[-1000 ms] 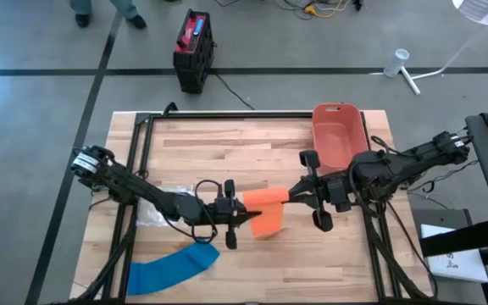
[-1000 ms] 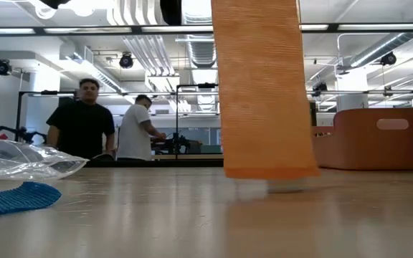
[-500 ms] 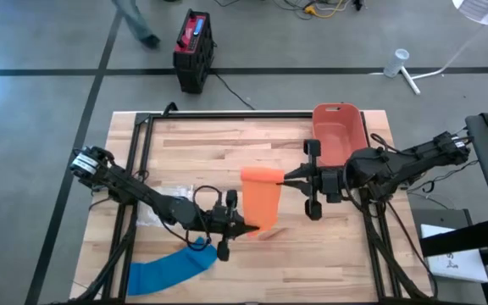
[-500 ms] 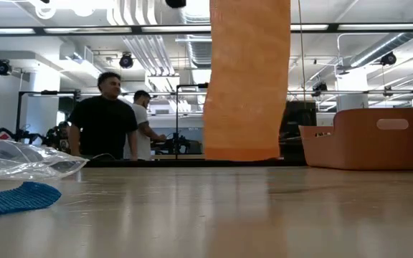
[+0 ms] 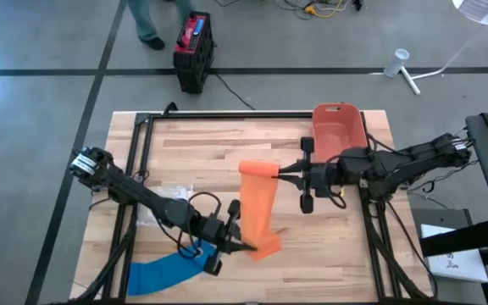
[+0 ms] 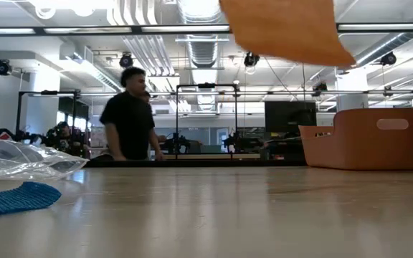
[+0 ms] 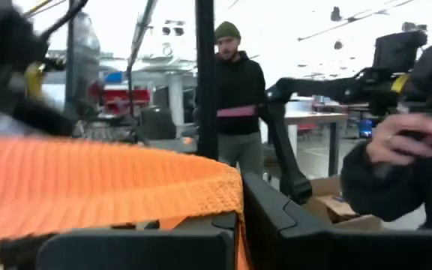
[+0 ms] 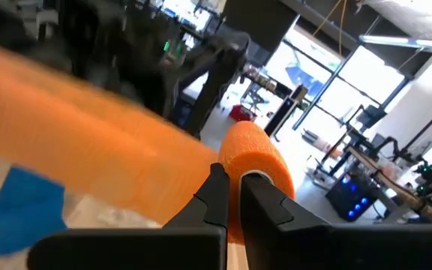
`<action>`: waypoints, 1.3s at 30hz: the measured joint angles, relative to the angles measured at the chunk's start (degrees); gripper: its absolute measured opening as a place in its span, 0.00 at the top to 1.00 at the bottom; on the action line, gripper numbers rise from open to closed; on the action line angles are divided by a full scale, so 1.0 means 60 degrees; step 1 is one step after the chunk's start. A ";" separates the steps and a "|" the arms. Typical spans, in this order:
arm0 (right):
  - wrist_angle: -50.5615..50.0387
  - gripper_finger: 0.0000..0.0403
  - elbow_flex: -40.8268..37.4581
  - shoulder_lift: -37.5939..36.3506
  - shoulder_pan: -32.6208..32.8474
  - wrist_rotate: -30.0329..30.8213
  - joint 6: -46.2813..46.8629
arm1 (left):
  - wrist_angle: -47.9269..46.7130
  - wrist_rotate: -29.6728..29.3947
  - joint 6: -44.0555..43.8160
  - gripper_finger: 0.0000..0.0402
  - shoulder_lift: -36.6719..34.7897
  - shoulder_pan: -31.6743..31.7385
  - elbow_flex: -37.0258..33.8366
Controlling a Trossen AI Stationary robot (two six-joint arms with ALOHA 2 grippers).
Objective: Roll bandage
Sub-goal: Roll the orange bandage
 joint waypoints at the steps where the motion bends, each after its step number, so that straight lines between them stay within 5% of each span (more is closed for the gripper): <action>1: 0.0006 0.98 -0.0086 0.0000 -0.0029 0.0000 0.0004 | -0.0106 0.0055 0.0099 0.99 0.0000 0.0004 0.0175; 13: -0.0273 0.98 -0.0738 0.0000 -0.0053 -0.0203 0.0885 | -0.1046 -0.0005 0.0286 0.98 -0.0593 0.0175 0.1389; 18: -0.0348 0.98 -0.0992 0.0000 -0.0046 -0.1144 0.1488 | -0.1001 -0.1199 0.0104 0.96 -0.1146 0.0612 0.1353; 22: -0.0949 0.98 -0.1018 -0.0004 0.0049 -0.1341 0.1975 | -0.1058 -0.1991 -0.0102 0.92 -0.1812 0.0934 0.0984; 32: -0.1071 0.98 -0.1020 -0.0045 0.0112 -0.1311 0.1917 | -0.1087 -0.1870 -0.0816 0.75 -0.2776 0.1272 0.0339; 35: -0.0941 0.98 -0.0983 -0.0084 0.0107 -0.1141 0.1864 | -0.1097 -0.1404 -0.1064 0.78 -0.2646 0.1241 0.0339; 39: -0.0958 0.98 -0.0931 -0.0128 0.0107 -0.0441 0.1870 | -0.1146 -0.1195 -0.1550 0.94 -0.2446 0.1107 0.0335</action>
